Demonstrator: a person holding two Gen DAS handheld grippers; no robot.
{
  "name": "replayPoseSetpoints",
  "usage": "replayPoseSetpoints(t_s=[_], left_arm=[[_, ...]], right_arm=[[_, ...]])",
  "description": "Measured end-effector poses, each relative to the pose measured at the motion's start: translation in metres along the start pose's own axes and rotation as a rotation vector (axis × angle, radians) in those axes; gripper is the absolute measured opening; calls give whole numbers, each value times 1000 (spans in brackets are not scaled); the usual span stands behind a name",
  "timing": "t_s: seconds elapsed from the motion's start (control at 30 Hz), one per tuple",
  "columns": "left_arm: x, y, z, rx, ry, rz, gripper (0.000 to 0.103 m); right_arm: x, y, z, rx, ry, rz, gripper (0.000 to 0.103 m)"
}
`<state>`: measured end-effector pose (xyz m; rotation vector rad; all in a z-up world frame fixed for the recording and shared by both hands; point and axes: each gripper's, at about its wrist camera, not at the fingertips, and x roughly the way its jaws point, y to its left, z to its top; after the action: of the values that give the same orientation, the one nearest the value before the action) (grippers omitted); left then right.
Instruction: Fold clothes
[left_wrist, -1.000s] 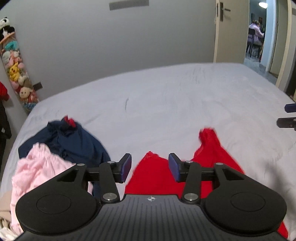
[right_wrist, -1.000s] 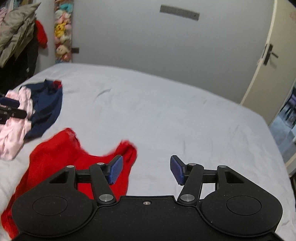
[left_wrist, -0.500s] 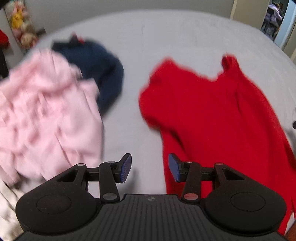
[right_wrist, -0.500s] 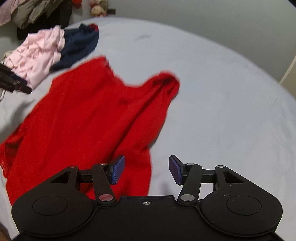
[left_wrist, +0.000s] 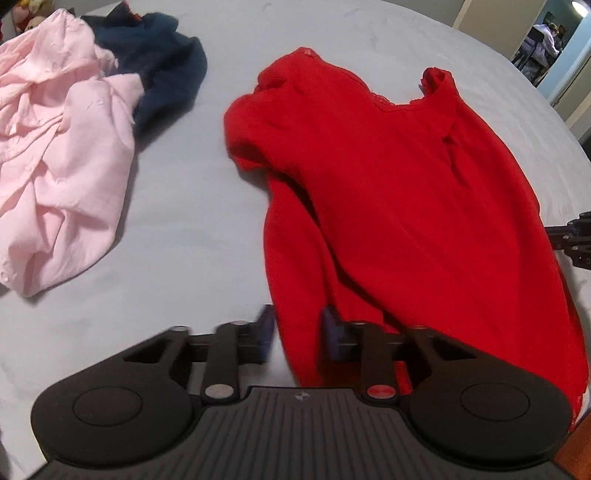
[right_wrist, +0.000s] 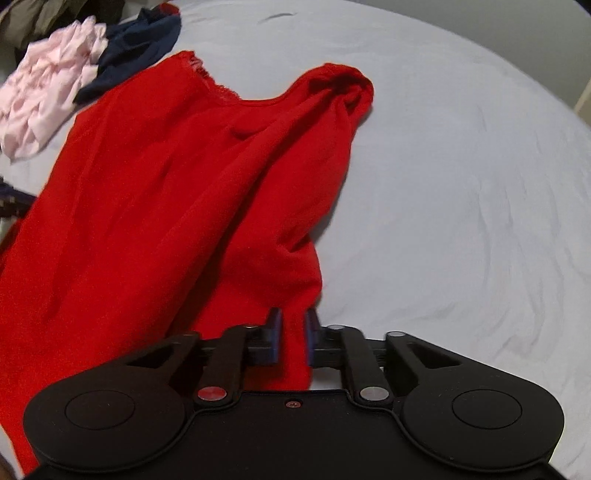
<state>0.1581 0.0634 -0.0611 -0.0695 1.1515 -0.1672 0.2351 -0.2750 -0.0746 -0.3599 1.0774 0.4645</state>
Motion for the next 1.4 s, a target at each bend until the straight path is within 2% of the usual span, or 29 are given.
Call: replayPoseSetpoints(t_s=[0.07, 0.23, 0.3, 0.37, 0.4, 0.43, 0.5, 0.57, 0.7, 0.77, 0.83, 0.9, 0.97, 1.13, 1.4], left_arm=[[-1, 2, 4, 6, -1, 13, 3], [-8, 12, 12, 34, -5, 105, 1], [-14, 20, 15, 30, -18, 130, 1], [-20, 28, 19, 30, -30, 160, 1], [-24, 32, 20, 34, -35, 179, 1], [-27, 37, 22, 38, -40, 198, 1], [-35, 49, 27, 42, -51, 259, 1], [-40, 60, 31, 34, -59, 313, 1], [-55, 91, 45, -39, -103, 448, 1], [-60, 104, 50, -72, -111, 481, 1], [-64, 114, 52, -94, -111, 498, 1], [-65, 118, 51, -99, -109, 496, 1], [-66, 119, 50, -88, -111, 507, 1], [-65, 122, 47, -68, -108, 526, 1], [-63, 119, 46, -68, -104, 536, 1]], right_arm=[[-3, -2, 2, -16, 0, -31, 5], [-12, -27, 6, -10, 21, -151, 2], [-16, -44, 6, 52, 29, -136, 3], [-19, -54, 4, 117, 22, -73, 5], [-22, -59, 0, 163, 9, -8, 9], [-22, -60, -1, 177, 5, 14, 12], [-22, -59, -5, 207, -4, 78, 28], [-20, -54, -7, 212, -6, 109, 32], [-9, -43, -5, 225, 10, 150, 32], [-1, -39, -2, 220, 20, 160, 30], [6, -30, -2, 196, 32, 152, 14], [7, -24, 1, 168, 32, 143, 7], [6, -19, 3, 131, 29, 125, 3], [-9, -26, 10, 82, 38, 59, 2], [-25, -104, 19, 133, 78, -296, 2]])
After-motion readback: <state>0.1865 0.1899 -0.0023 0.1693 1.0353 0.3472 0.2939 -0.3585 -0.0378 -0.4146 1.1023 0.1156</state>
